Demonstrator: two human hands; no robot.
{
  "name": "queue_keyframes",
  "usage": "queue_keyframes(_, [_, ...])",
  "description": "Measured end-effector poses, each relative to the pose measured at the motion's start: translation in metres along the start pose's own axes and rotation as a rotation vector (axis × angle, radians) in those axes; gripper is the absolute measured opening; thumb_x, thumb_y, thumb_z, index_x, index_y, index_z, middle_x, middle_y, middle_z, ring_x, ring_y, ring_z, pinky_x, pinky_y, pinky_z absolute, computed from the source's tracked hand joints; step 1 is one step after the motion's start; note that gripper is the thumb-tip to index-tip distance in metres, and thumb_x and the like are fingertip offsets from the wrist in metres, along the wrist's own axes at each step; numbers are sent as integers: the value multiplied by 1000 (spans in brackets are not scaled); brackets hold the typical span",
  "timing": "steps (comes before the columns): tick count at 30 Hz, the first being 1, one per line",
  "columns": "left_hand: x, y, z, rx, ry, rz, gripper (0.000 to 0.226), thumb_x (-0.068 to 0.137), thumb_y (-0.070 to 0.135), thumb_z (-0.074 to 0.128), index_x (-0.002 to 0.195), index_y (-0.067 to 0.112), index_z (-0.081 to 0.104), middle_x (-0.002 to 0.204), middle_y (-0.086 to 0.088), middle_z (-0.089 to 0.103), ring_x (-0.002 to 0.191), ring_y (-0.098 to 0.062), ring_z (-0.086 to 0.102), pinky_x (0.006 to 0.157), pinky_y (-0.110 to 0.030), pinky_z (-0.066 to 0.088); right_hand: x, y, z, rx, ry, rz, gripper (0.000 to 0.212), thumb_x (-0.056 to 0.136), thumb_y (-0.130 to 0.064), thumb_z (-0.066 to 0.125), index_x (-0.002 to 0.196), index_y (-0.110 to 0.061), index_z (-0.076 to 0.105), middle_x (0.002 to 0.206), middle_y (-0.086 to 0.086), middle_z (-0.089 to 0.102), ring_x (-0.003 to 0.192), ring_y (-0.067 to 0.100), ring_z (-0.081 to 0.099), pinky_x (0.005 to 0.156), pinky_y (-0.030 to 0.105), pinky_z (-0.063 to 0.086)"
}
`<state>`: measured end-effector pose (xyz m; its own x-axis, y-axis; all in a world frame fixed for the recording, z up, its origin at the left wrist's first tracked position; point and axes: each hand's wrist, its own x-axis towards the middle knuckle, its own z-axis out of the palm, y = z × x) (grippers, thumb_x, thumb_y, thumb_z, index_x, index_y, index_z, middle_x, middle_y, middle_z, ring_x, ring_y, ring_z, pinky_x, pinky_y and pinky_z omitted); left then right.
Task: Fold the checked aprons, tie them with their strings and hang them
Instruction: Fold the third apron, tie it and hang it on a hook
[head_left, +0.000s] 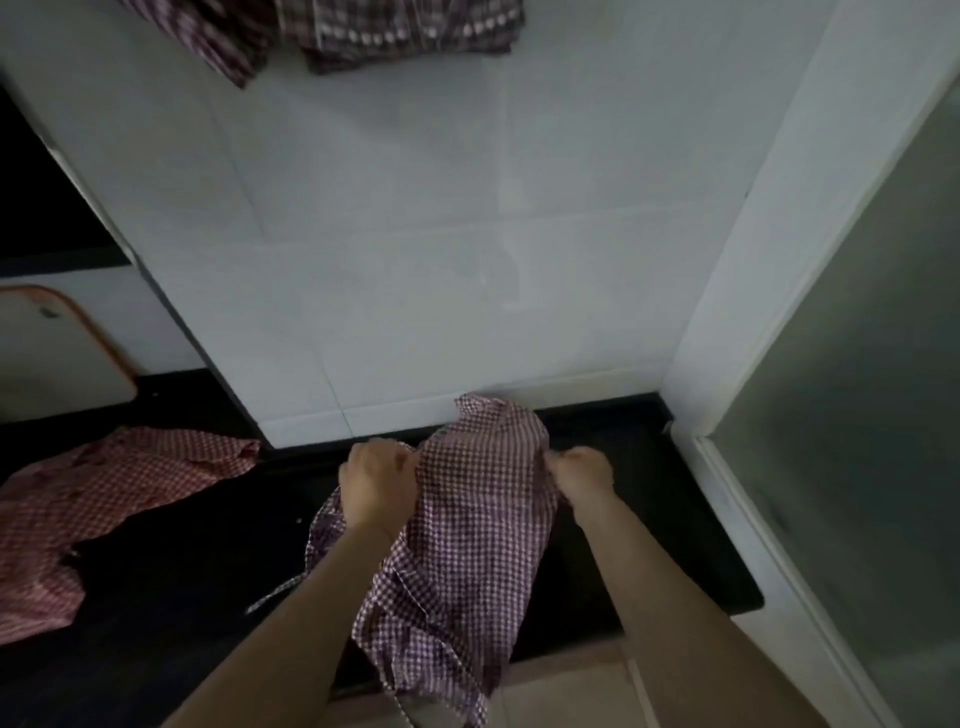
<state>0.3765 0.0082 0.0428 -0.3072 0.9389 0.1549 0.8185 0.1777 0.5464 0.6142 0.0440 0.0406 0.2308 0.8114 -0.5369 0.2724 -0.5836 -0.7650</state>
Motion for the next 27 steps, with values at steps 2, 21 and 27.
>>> queue_keyframes(2, [15, 16, -26, -31, 110, 13, 24, 93, 29, 60, 76, 12, 64, 85, -2, 62, 91, -27, 54, 80, -40, 41, -10, -41, -24, 71, 225, -207, 31, 91, -29, 64, 83, 0, 64, 85, 11, 66, 78, 24, 62, 68, 30, 48])
queue_keyframes(21, [78, 132, -177, -353, 538, 391, 21, 96, 33, 59, 80, 19, 62, 70, 9, 55, 62, -8, 47, 56, -14, 32, -104, -230, -102, 32, 803, -880, 30, 92, -35, 61, 76, -10, 64, 73, -2, 59, 70, 17, 53, 61, 26, 31])
queue_keyframes(27, [87, 86, -102, -129, -98, 189, 28, 99, 27, 54, 125, 25, 64, 105, -1, 67, 98, -22, 62, 81, -28, 47, -46, -179, -56, -213, 506, -513, 43, 99, -14, 46, 141, -4, 40, 135, 21, 53, 120, 37, 54, 95, 35, 43])
